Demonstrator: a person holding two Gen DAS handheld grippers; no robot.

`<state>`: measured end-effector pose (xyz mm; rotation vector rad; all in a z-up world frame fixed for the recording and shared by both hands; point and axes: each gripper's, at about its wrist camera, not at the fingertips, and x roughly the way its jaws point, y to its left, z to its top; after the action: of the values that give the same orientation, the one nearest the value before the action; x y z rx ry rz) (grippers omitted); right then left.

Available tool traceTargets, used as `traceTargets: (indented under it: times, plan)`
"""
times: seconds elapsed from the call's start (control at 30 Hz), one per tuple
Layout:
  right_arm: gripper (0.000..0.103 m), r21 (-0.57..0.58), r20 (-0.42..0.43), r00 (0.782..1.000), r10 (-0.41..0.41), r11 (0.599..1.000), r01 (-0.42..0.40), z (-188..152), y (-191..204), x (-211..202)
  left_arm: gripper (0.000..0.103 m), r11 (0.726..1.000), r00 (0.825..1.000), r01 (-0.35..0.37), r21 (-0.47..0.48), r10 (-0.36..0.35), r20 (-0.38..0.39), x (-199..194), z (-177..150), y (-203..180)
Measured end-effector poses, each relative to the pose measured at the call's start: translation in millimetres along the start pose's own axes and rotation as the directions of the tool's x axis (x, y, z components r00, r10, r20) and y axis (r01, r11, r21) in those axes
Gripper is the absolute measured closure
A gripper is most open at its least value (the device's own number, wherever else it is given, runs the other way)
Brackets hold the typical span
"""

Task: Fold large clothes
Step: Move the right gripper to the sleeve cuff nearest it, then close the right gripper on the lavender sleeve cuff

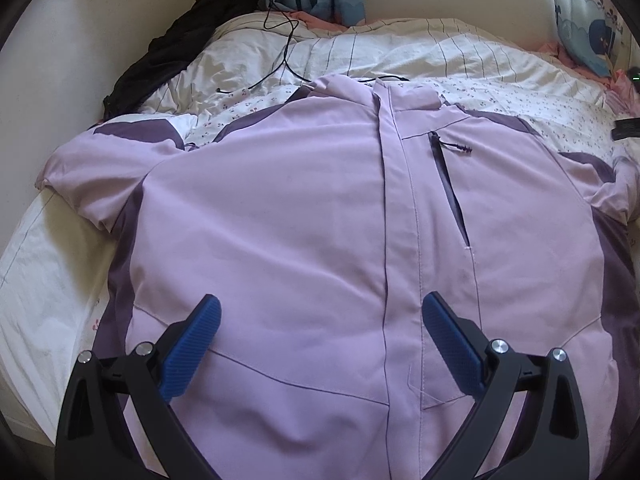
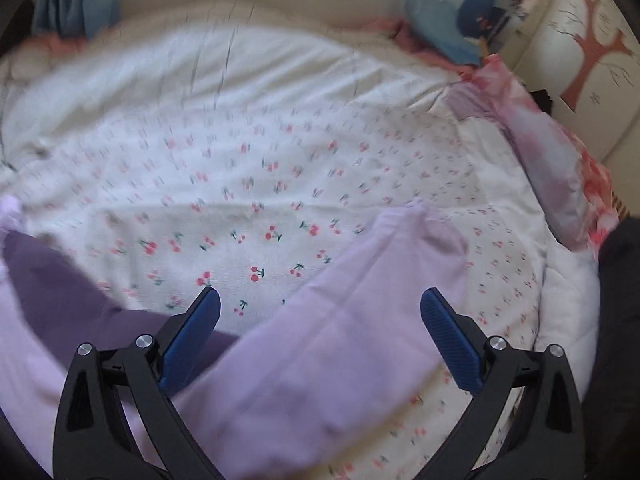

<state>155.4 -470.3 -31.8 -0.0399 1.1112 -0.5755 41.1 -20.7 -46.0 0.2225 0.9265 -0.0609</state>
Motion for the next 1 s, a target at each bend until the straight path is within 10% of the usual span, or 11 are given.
traceTargets:
  times: [0.13, 0.33, 0.47, 0.6, 0.8, 1.0]
  plan:
    - [0.006, -0.095, -0.062, 0.991, -0.123, 0.989, 0.117, -20.1, 2.5, 35.8, 0.006, 1.000, 1.000, 0.002, 0.001, -0.002, -0.008, 3.6, 2.5, 0.0]
    - [0.006, 0.243, 0.070, 0.994, 0.084, 0.965, -0.098, -138.0, -100.1, -22.4, 0.006, 1.000, 1.000, 0.012, 0.004, -0.012, 0.002, -2.0, 0.2, -2.4]
    - [0.006, 0.436, 0.209, 0.928, 0.309, 0.820, -0.372, -243.9, -134.0, -48.9, 0.006, 1.000, 1.000, 0.024, -0.004, -0.024, -0.001, -2.6, -0.6, -1.9]
    - [0.006, 0.522, 0.305, 0.877, 0.371, 0.706, -0.479, -295.2, -151.7, -64.5, 0.006, 1.000, 1.000, 0.024, -0.011, -0.024, 0.010, -6.7, -1.9, 3.3]
    - [0.006, 0.609, 0.378, 0.820, 0.431, 0.551, -0.570, -285.7, -175.5, -45.2, 0.006, 0.999, 1.000, 0.027, -0.033, -0.027, 0.017, -8.2, 0.9, 9.1]
    - [0.006, 0.697, 0.489, 0.722, 0.490, 0.278, -0.661, -267.1, -194.6, -3.5, 0.006, 1.000, 1.000, 0.019, -0.024, -0.019, 0.015, -5.9, 1.2, 6.4]
